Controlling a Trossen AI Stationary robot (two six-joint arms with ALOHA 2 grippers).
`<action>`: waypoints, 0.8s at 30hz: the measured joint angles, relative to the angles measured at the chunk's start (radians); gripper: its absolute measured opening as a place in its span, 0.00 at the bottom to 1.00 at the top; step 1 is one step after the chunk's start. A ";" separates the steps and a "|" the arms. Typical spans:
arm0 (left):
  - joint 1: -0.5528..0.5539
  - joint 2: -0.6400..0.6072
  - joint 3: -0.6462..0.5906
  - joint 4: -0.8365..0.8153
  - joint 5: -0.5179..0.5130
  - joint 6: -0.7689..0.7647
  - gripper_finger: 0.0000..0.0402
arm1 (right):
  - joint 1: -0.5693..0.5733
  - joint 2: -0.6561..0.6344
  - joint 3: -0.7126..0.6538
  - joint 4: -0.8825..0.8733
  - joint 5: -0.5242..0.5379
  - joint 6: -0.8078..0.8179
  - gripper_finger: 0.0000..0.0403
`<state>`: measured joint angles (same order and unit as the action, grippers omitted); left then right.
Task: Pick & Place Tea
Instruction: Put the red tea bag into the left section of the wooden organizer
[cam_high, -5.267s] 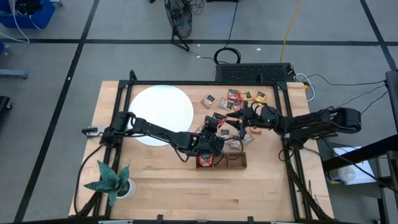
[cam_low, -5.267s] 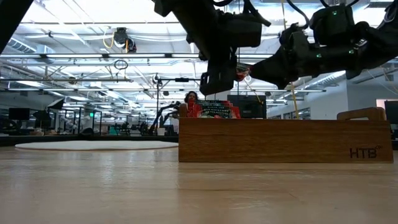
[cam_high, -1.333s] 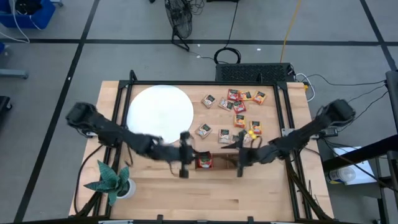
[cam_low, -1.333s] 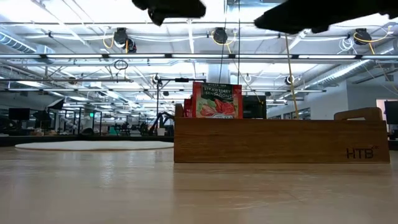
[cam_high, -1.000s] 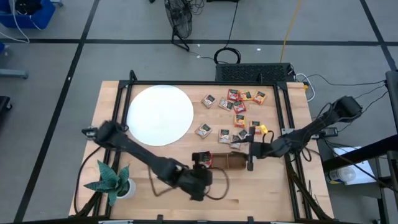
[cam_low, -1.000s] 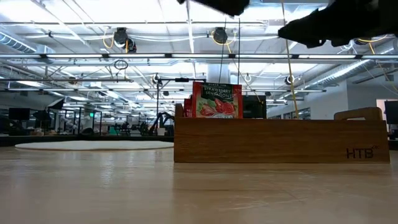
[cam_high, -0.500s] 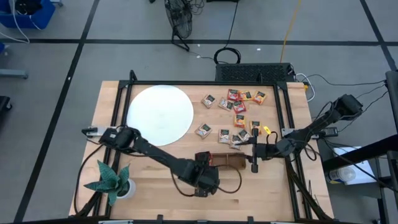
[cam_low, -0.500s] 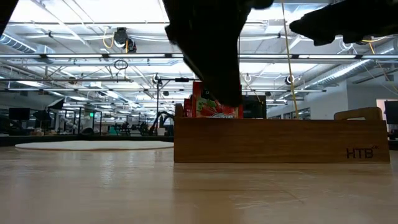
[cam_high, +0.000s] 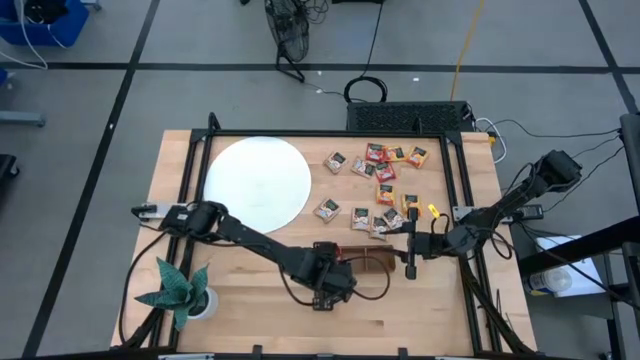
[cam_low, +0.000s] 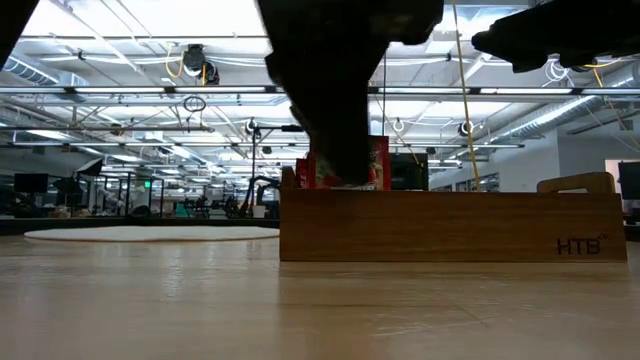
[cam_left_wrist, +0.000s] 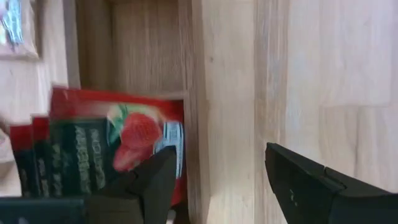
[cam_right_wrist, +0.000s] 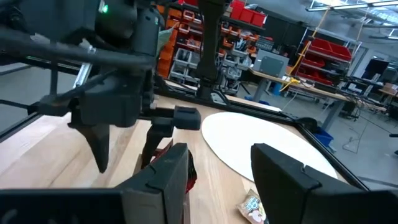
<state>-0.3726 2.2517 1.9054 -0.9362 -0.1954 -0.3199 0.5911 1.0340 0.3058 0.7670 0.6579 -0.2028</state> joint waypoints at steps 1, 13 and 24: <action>0.002 0.001 0.000 0.001 0.001 0.000 0.61 | 0.000 0.000 0.000 0.000 0.000 0.000 0.40; 0.030 0.005 0.000 -0.002 0.004 0.002 0.61 | 0.000 0.000 0.000 0.000 0.000 0.001 0.39; 0.040 0.001 -0.084 0.032 0.062 -0.016 0.61 | 0.000 0.000 0.000 -0.010 0.000 0.008 0.39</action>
<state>-0.3321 2.2524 1.8210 -0.9038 -0.1332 -0.3358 0.5911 1.0340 0.3061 0.7570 0.6579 -0.1944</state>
